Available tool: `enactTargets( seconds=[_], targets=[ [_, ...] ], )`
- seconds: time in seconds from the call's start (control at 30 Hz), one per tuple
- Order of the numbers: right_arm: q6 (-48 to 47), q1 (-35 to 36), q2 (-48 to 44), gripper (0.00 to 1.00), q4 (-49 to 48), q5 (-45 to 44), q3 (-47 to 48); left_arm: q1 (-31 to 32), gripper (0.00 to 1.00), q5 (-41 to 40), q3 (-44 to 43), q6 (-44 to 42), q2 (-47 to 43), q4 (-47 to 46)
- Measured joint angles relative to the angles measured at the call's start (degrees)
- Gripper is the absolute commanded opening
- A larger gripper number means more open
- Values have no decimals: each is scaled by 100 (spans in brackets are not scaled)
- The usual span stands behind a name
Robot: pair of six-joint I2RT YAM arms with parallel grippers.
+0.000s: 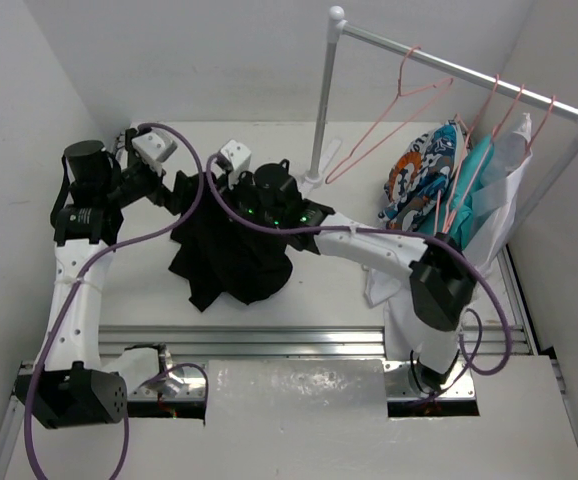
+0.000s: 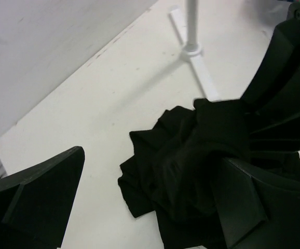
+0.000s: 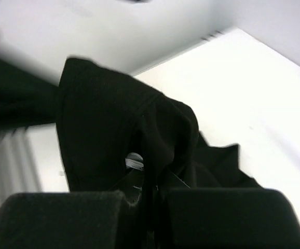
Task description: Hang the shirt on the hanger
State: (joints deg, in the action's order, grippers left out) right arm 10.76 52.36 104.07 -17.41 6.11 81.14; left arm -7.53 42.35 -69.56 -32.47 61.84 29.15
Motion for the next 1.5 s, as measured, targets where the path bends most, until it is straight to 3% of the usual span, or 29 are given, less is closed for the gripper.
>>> enactTargets(
  seconds=[0.17,0.37,0.53,0.67,0.77,0.87,0.97,1.1,1.13,1.37,1.47,1.5],
  targets=[
    [802,-92,758,0,531,-1036,901,0,100,-483,-149,531,140,-103],
    [2138,-636,857,0,1298,-1309,1005,0,99,-562,-426,761,-68,-146],
    [2643,-874,890,0,1532,-1545,1211,22,92,-155,181,614,-221,-205],
    [2839,-782,890,0,1539,-1637,1178,348,94,22,706,498,57,0],
    [2929,-723,890,0,1526,-1681,1121,1025,96,-96,1019,579,592,-61],
    [2999,-706,885,0,1425,-1720,964,1545,93,-367,1207,798,737,-297],
    [3014,-710,883,0,1311,-1759,761,1635,89,-758,1211,925,920,-704],
    [3001,-713,872,0,1257,-1779,553,1650,68,-1008,1283,1071,1290,-1231],
    [3001,-713,848,0,1204,-1786,483,1698,58,-1080,1314,1099,1370,-1303],
    [2949,-713,323,0,896,-1821,-39,1969,46,-1547,1333,1045,1910,-1423],
    [2889,-710,107,0,772,-1836,-131,1967,7,-1720,1333,994,1932,-1373],
    [2865,-704,50,0,726,-1836,-160,1967,0,-1775,1333,988,1923,-1386]
  ],
)
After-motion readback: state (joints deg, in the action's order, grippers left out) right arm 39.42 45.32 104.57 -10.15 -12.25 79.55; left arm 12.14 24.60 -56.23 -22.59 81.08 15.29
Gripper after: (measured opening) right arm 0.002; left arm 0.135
